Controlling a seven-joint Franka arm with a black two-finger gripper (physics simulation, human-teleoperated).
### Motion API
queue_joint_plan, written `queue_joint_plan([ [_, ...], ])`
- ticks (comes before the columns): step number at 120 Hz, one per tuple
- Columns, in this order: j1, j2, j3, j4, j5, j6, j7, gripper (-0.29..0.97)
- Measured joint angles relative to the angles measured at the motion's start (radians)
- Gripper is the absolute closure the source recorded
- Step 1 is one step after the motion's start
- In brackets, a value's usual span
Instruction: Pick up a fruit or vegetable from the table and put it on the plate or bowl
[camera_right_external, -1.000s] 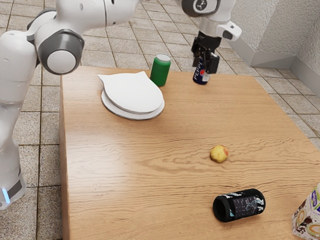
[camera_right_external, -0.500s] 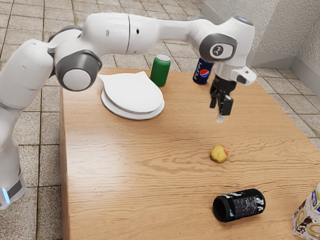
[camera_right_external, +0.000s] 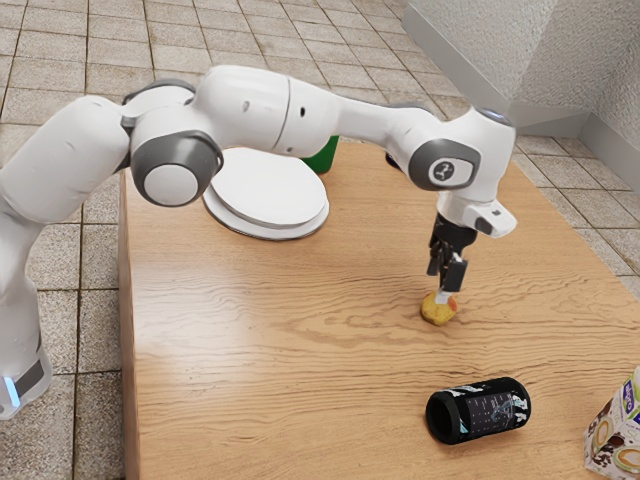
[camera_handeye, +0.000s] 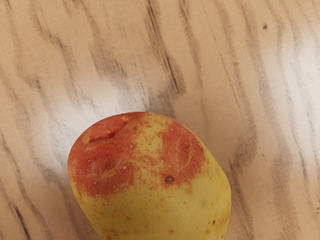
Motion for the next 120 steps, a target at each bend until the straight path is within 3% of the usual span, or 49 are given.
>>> queue_joint_plan([
  [120,-0.002,0.034,-0.024,-0.044,0.002,0.130,0.082,0.00],
])
